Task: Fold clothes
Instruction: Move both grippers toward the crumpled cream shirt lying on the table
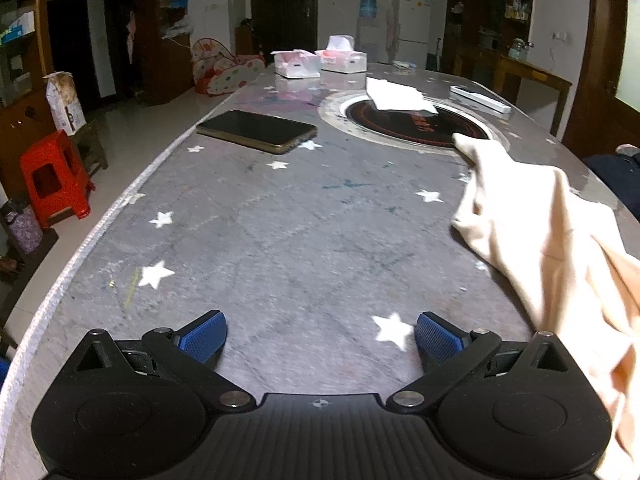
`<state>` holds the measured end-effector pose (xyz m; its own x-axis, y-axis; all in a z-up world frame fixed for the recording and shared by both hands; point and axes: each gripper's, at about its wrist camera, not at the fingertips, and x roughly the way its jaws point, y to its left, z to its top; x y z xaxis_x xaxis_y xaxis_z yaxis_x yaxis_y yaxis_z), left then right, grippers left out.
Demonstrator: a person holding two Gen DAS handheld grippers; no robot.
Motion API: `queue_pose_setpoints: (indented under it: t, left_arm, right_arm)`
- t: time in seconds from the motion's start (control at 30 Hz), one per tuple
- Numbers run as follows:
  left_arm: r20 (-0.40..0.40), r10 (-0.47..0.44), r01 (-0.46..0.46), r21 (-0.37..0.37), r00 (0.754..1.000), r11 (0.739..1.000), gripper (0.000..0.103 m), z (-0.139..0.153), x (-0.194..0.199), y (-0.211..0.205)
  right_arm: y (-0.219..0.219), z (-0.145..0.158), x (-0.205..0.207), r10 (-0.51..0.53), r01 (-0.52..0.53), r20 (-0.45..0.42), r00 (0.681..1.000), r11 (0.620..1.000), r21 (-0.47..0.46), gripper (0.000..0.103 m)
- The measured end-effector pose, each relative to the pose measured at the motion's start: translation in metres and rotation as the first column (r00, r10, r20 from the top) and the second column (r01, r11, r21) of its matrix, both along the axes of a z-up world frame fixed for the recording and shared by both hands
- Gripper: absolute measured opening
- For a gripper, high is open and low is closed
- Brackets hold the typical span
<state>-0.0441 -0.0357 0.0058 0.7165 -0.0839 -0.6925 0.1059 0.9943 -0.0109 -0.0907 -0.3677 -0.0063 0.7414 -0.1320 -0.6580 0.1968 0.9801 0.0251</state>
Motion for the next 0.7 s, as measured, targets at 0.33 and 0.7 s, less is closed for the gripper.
queue_pose_setpoints:
  t: [0.33, 0.7]
  left_arm:
    - [-0.001, -0.036, 0.036, -0.018, 0.999, 0.999, 0.103, 0.012, -0.012, -0.014]
    - [0.000, -0.046, 0.046, -0.027, 0.999, 0.999, 0.103, 0.017, -0.020, -0.027]
  right_arm:
    - [0.011, 0.009, -0.017, 0.060, -0.061, 0.023, 0.998, 0.998, 0.022, 0.103]
    - [0.031, 0.028, -0.033, 0.115, -0.118, 0.072, 0.991, 0.992, 0.038, 0.103]
